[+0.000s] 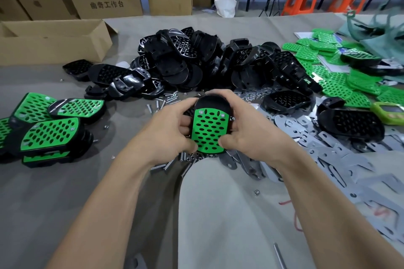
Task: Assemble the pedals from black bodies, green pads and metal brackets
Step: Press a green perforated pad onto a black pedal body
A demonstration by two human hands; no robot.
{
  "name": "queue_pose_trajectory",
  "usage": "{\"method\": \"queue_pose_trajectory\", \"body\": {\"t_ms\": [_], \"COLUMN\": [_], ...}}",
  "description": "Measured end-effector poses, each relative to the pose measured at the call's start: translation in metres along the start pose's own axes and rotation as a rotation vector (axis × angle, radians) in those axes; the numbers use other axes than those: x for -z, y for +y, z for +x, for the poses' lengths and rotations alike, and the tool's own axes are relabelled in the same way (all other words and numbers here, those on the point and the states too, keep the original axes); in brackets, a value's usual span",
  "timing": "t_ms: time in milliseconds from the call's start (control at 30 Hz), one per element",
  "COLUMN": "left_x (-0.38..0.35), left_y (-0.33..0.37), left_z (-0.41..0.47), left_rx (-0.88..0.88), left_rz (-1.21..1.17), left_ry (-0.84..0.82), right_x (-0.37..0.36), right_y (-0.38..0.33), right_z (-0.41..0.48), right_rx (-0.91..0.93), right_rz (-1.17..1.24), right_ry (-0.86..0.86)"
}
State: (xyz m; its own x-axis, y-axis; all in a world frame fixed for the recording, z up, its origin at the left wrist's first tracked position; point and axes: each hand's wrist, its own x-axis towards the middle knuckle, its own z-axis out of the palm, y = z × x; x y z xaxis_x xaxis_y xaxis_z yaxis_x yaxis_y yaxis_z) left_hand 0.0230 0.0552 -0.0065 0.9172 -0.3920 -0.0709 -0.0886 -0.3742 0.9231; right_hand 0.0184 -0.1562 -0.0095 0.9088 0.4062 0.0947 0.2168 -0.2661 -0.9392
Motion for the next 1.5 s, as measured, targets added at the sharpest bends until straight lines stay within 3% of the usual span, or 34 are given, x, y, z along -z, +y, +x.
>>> {"method": "queue_pose_trajectory", "body": {"t_ms": [100, 333, 500, 700, 867, 933, 1033, 1100, 1167, 1233, 1300, 1500], "left_x": [-0.003, -0.005, 0.004, -0.003, -0.023, -0.035, -0.051, -0.06, -0.068, -0.074, -0.081, -0.103], "left_y": [-0.009, -0.012, 0.016, 0.047, 0.049, 0.045, 0.037, 0.032, 0.028, 0.025, 0.022, 0.01], "left_z": [0.002, 0.001, 0.0, -0.031, -0.061, -0.071, -0.084, -0.089, -0.092, -0.095, -0.098, -0.107], "left_rx": [0.02, 0.031, -0.017, -0.042, -0.024, 0.009, 0.092, 0.134, 0.144, 0.131, 0.103, 0.1], "left_rz": [0.026, -0.064, 0.037, 0.05, -0.029, -0.103, -0.245, -0.319, -0.37, -0.415, -0.425, -0.389], "left_ry": [0.099, 0.156, 0.075, 0.005, 0.099, 0.164, 0.235, 0.246, 0.257, 0.252, 0.208, 0.113], "right_x": [-0.002, -0.01, -0.004, 0.002, -0.015, -0.026, -0.034, -0.031, -0.028, -0.029, -0.032, -0.05], "right_y": [-0.004, -0.022, -0.037, -0.056, -0.06, -0.06, -0.057, -0.055, -0.053, -0.05, -0.046, -0.037], "right_z": [0.001, 0.009, 0.003, -0.026, -0.069, -0.088, -0.125, -0.151, -0.174, -0.189, -0.199, -0.205], "right_rx": [-0.021, -0.056, -0.055, -0.104, -0.173, -0.193, -0.211, -0.206, -0.265, -0.306, -0.286, -0.195], "right_rz": [-0.118, -0.378, -0.215, 0.251, 0.298, 0.182, -0.213, -0.511, -0.688, -0.771, -0.784, -0.761], "right_ry": [-0.041, 0.052, 0.071, 0.084, 0.184, 0.296, 0.469, 0.44, 0.282, 0.134, 0.093, 0.315]}}
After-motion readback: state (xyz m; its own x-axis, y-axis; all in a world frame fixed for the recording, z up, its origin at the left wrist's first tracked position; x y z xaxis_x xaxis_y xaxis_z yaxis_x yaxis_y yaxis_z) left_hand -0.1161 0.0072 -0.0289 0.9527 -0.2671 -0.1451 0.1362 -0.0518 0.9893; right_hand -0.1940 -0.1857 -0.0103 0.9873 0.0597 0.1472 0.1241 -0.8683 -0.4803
